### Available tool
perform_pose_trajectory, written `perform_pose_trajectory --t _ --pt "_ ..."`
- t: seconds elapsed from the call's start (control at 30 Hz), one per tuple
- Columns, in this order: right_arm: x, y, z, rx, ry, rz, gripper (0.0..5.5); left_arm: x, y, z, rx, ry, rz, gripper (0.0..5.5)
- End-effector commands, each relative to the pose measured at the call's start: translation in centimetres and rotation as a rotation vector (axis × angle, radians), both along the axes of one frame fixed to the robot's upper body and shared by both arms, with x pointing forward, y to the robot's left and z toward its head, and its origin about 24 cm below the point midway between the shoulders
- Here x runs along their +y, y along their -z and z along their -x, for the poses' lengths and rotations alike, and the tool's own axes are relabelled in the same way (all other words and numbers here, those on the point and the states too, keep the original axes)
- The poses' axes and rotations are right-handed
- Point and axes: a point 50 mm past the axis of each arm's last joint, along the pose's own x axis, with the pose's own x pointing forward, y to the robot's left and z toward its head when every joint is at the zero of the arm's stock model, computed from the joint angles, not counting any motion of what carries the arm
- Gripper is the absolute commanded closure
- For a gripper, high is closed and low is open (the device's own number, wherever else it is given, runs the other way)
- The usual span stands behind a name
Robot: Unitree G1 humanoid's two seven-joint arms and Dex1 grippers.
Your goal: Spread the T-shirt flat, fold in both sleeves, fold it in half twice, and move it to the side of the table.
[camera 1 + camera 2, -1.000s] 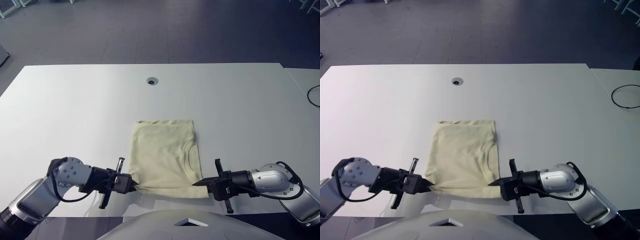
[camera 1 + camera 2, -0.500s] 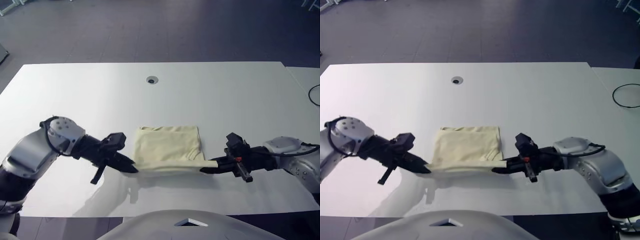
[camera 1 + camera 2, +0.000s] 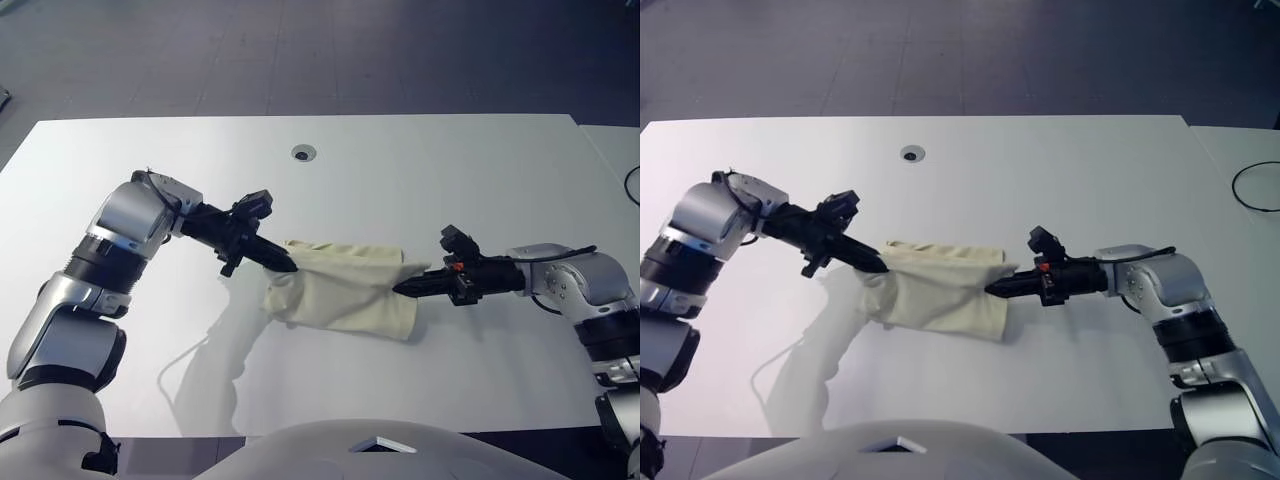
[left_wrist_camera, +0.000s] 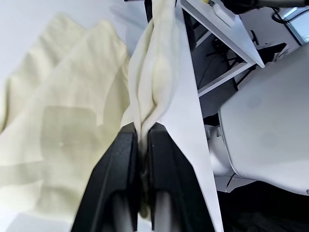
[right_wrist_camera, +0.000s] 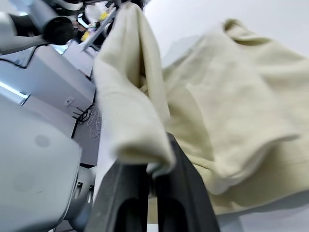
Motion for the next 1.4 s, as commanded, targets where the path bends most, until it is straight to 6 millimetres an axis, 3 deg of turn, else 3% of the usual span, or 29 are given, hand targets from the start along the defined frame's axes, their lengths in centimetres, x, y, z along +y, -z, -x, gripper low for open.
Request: perform_pose_trajectory --t 0.03,0.27,0.53,0.67,0.8,1.0,1.1,1.2,1.3,1.4 --pt "-0.2 0.0 -1.3 -0.019 0.018 0.018 5.47 -0.3 -0.9 -1.6 -0.035 -0.032 0.009 5.42" --pt "0.0 0.4 -2.7 -0.038 0.040 0.033 5.47 -0.8 -1.4 -3.8 -0.115 -0.062 -0.020 5.42" --pt "0.2 1.4 -3.7 -0.063 0.081 0.068 5.47 -0.9 0.1 -5.0 -0.212 -0.027 -0.178 5.42" --pt "-0.5 1.9 -4.6 -0.147 0.194 0.152 4.85 -1.5 -0.5 -6.6 -0.339 -0.146 -0.172 4.60" --pt "-1.9 1.0 -4.8 -0.209 0.306 0.144 4.14 -1.6 -2.3 -7.6 -0.411 -0.238 -0.082 3.86" --pt "-1.1 -1.3 -5.2 -0.377 0.423 0.126 3.18 0.5 -3.4 -8.1 -0.613 -0.339 -0.111 2.87" --pt "1.4 -2.2 -4.9 -0.500 0.432 0.132 2.66 0.4 -3.4 -7.1 -0.826 -0.427 -0.087 2.33" --pt "4.3 -1.3 -3.4 -0.589 0.365 0.156 2.11 -1.5 -1.9 -3.6 -0.901 -0.525 0.036 1.75" --pt "5.5 0.3 -2.5 -0.648 0.342 0.206 1.61 -2.8 -0.3 -0.2 -0.945 -0.536 0.063 1.23" --pt "6.0 2.1 -2.3 -0.723 0.333 0.292 1.17 -2.9 1.1 1.3 -1.059 -0.574 -0.009 0.78"
